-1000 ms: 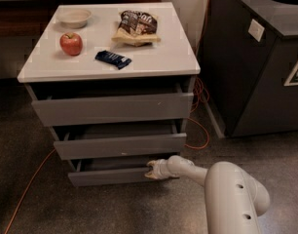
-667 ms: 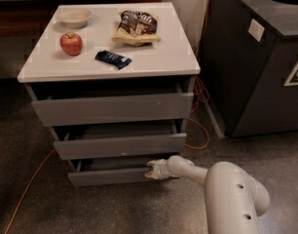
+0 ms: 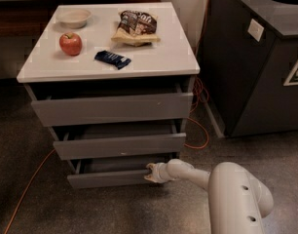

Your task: Place brown chip bag into bottom drawer

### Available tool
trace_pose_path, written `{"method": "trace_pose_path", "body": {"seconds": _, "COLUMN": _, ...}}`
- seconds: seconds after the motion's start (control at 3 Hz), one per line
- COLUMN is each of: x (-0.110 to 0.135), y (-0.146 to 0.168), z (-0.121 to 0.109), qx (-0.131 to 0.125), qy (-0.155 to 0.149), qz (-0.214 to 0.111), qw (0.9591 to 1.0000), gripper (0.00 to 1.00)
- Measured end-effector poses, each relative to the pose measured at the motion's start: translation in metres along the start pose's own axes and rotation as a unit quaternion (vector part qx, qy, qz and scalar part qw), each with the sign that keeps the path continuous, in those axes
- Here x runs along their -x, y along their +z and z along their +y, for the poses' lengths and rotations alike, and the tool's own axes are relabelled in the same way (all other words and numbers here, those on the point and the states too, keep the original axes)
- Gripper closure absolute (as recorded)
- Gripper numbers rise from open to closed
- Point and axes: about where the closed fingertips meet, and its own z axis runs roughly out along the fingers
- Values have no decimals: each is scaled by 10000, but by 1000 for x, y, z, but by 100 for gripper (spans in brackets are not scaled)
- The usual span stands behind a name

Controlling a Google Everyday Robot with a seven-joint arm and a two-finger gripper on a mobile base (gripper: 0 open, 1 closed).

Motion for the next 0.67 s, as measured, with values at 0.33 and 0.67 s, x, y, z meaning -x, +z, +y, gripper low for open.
{"method": "trace_pose_path", "body": {"seconds": 0.33, "x": 0, "y": 0, "z": 4, "qx": 22, "qy": 1, "qz": -13, "qw": 10000, "gripper": 100}}
{"method": "trace_pose_path", "body": {"seconds": 0.67, "x": -1, "y": -1, "z": 4, "qx": 22, "qy": 1, "qz": -13, "qw": 10000, "gripper": 100}}
